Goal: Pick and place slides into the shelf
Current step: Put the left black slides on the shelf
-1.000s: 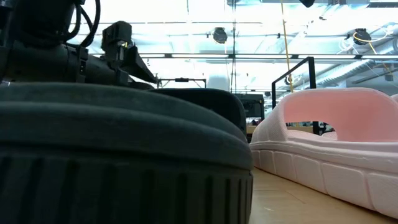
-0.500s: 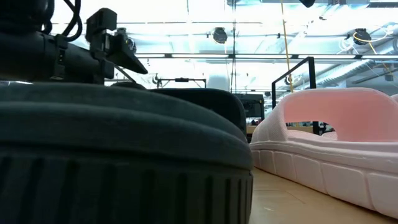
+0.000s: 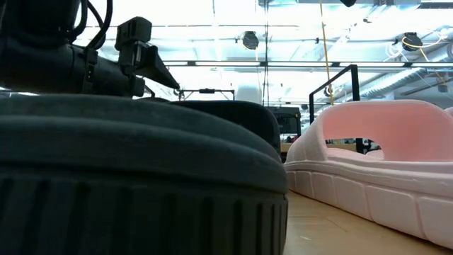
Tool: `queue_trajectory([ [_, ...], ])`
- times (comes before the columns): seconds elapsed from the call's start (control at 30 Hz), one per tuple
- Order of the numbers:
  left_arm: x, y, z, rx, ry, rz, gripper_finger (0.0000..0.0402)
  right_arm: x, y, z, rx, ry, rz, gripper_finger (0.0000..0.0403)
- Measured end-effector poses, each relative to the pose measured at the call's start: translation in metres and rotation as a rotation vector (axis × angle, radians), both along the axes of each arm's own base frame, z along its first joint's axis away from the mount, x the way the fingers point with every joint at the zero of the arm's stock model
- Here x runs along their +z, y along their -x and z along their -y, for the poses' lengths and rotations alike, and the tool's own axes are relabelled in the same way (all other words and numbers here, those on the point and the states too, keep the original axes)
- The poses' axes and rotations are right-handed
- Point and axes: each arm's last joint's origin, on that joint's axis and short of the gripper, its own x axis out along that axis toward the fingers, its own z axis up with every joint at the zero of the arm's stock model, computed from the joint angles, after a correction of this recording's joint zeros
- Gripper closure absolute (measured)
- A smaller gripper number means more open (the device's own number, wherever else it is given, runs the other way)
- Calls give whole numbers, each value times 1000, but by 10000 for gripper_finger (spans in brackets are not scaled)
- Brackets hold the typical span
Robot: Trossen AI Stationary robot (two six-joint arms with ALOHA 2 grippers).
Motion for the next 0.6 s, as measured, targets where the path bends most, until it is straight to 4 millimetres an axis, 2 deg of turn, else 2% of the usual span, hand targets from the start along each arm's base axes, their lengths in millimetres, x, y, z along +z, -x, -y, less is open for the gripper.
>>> queue_trajectory([
  [0.27,4,-8,6,-118,40,6,135,0,0,0,4,9,5,360],
  [0.6,7,-8,11,-159,53,28,135,1,-2,1,0,7,18,360],
])
